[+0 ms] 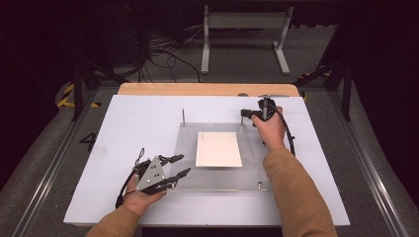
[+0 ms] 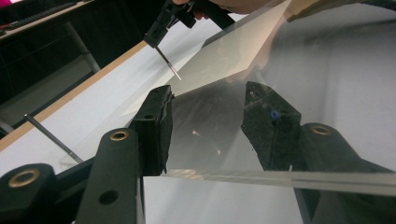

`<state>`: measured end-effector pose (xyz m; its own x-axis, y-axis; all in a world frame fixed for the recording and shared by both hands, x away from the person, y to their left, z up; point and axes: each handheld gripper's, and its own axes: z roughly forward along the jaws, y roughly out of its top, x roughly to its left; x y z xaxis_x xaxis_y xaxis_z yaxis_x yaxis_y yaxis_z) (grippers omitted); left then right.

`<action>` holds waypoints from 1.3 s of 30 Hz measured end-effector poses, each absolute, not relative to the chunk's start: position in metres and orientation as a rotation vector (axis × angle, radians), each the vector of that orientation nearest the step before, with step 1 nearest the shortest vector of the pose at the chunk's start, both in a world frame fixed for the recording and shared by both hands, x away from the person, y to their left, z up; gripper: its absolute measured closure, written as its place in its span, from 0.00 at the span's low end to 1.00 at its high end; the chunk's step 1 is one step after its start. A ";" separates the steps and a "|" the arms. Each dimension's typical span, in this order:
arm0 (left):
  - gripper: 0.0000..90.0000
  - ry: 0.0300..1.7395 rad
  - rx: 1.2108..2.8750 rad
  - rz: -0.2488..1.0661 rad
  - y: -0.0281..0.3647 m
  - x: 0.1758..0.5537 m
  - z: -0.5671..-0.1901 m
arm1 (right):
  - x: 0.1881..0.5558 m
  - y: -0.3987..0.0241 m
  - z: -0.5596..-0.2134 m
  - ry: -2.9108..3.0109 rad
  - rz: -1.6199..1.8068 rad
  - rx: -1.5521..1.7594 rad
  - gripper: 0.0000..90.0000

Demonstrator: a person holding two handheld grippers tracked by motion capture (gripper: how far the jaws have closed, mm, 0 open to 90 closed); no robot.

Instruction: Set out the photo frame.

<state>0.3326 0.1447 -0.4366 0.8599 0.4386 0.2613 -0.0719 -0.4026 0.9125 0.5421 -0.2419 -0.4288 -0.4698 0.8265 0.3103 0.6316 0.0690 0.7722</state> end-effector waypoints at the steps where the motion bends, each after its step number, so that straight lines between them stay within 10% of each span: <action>1: 0.57 0.273 1.913 0.568 0.145 0.333 -0.436 | 0.542 -0.242 -0.429 2.133 1.352 1.479 0.94; 16: 0.57 0.299 1.914 0.532 0.145 0.338 -0.427 | 0.505 -0.273 -0.410 2.102 1.456 1.324 0.61; 39: 0.57 0.318 1.922 0.509 0.145 0.340 -0.419 | 0.390 -0.291 -0.376 2.109 1.564 0.954 0.48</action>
<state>0.3402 0.1452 -0.4193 0.8731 0.4439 0.2016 -0.0127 -0.3927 0.9196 0.3901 -0.2914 -0.3763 -0.7140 0.6909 0.1136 0.3094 0.1658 0.9364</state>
